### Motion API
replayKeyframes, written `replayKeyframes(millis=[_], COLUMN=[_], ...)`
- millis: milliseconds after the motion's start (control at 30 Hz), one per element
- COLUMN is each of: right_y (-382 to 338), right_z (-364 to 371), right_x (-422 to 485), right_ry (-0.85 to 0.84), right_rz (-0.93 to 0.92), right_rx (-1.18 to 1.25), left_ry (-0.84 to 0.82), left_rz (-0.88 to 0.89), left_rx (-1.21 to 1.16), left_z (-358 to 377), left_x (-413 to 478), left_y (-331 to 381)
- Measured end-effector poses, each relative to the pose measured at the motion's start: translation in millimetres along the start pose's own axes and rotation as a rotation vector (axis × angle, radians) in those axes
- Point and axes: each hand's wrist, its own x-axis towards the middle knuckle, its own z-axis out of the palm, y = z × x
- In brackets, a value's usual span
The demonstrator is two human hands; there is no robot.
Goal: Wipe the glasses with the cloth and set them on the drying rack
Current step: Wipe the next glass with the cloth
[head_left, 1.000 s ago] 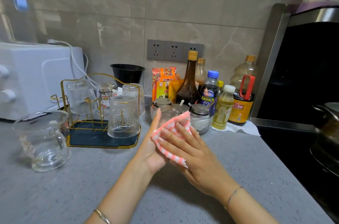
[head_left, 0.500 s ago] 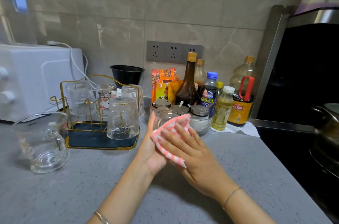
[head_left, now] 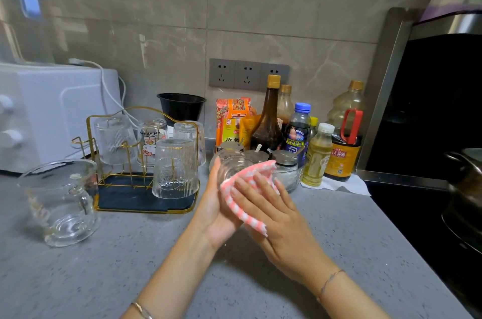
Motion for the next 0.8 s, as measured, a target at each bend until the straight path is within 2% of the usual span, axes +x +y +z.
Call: replayKeyframes(millis=[133,233,300,333,400,433,467,533,633,733,800], right_y=[0.6,5.8,6.4,4.8,-1.6,-3.6,-1.3,9.3,28.5,42.8,44.9], right_z=[0.7,2.7,-1.9,-7.9,-24.0,-31.4,-34.9,-36.8,-38.5,-35.7,-33.4], right_x=[-1.2,1.2,4.4,6.1,8.2,8.8,9.4,9.2,6.7,0.3,0.4], right_ry=[0.009,0.101,0.166,0.192,0.218,0.269,0.349,0.495,0.568,0.591,0.603], right_rz=[-0.024,0.027,0.084,0.137,0.338,0.449,0.566,0.799,1.081,1.192,1.165], right_rx=[-0.050,-0.087,0.009,0.183,0.707,0.900,0.981,0.998,0.991,0.921,0.922], left_ry=[-0.042,-0.084,-0.069,-0.054,-0.025,0.000,0.022,0.045,0.042,0.045,0.011], left_rz=[-0.024,-0.009,0.018,0.027,0.032,0.038,0.048,0.047,0.020,0.001,-0.015], left_rx=[0.055,0.122,0.145,0.144,0.178,0.217,0.255,0.307,0.393,0.522,0.573], left_z=[-2.7,0.6,3.4,3.5,3.2,2.3,0.0,-2.5,-3.6,-2.9,-1.8], left_x=[3.8,4.1,4.3,5.8,6.7,6.8,8.1,8.3,5.5,1.5,1.2], left_y=[-4.0,-10.7,-14.0,-15.0,-15.7,-16.0,-16.4,-17.7,-19.2,-19.0,-22.4])
